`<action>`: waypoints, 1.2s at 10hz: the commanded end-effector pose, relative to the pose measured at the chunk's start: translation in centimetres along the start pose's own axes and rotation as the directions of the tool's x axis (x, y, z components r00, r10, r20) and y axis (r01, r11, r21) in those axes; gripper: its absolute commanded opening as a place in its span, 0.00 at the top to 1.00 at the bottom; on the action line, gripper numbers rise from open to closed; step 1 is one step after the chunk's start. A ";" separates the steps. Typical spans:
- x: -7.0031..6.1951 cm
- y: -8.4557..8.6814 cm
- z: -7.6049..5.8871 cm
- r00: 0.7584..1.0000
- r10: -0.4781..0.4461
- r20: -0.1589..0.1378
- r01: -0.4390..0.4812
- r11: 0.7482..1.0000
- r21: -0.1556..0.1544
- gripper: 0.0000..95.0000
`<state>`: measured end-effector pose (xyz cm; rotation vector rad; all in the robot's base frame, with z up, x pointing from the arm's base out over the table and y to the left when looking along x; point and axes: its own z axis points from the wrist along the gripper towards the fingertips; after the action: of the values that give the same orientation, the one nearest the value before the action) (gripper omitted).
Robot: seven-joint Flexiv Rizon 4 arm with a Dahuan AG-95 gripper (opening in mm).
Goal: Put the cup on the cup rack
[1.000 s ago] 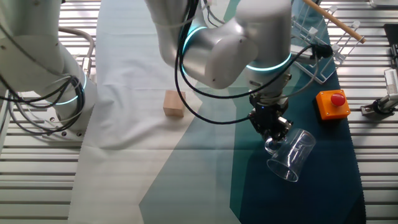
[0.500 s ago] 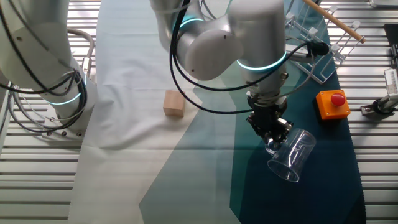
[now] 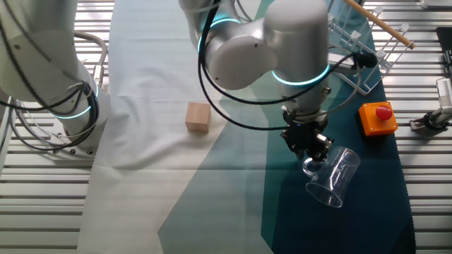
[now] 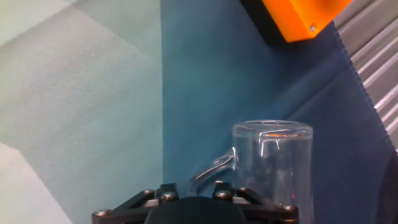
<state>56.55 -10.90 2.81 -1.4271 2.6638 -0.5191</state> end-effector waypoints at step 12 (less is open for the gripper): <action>-0.1 -1.4 1.1 0.999 -0.037 0.029 0.036 0.999 0.031 0.60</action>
<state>58.12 -11.86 1.92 -1.4708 2.5915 -0.5284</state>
